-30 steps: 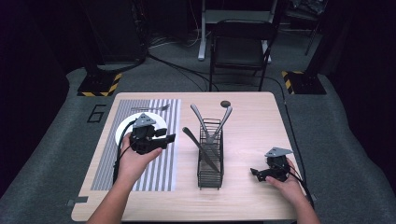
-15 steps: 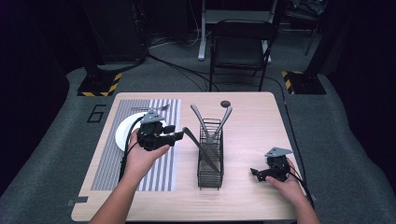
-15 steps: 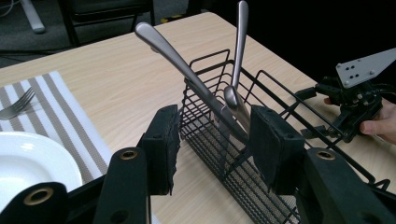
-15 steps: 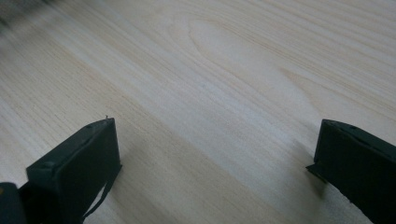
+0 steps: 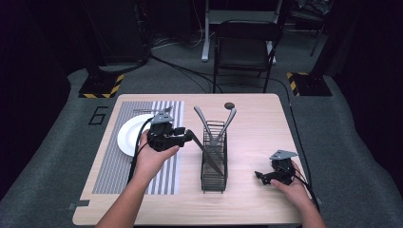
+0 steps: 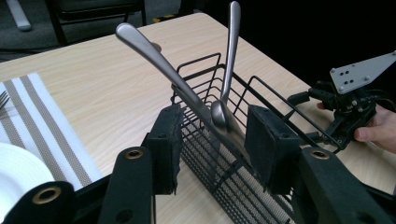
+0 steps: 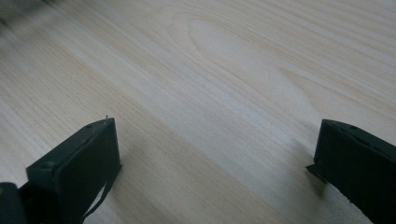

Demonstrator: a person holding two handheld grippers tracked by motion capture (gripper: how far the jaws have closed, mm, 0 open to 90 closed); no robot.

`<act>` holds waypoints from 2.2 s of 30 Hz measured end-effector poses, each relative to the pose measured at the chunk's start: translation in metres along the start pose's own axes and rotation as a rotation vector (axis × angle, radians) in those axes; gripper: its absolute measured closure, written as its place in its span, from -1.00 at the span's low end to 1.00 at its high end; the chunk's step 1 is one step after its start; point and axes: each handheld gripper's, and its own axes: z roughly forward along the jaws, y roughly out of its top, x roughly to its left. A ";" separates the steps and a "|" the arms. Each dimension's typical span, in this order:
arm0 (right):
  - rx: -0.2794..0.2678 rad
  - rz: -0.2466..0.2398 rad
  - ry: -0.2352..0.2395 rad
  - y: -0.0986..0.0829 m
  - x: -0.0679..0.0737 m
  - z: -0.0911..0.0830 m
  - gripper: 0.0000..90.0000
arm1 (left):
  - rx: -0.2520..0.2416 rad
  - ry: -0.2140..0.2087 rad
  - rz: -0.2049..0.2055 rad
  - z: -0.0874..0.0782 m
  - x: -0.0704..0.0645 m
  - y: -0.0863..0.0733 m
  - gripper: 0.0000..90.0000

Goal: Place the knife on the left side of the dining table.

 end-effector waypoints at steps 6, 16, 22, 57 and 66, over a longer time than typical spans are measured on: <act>0.000 0.000 0.000 0.000 0.000 0.000 -1.00 | -0.007 -0.008 -0.004 0.007 -0.002 0.001 0.37; 0.000 0.000 0.000 0.000 0.000 0.000 -1.00 | -0.022 -0.012 -0.023 0.014 -0.005 0.000 0.54; 0.000 0.000 0.000 0.000 0.000 0.000 -1.00 | -0.030 -0.010 -0.032 0.014 -0.004 -0.001 0.63; 0.002 -0.001 0.001 0.000 0.000 0.000 -1.00 | -0.021 -0.144 0.068 0.014 -0.065 0.027 0.85; 0.001 -0.001 0.001 0.000 0.000 0.000 -1.00 | -0.028 -0.140 0.082 0.011 -0.068 0.033 0.86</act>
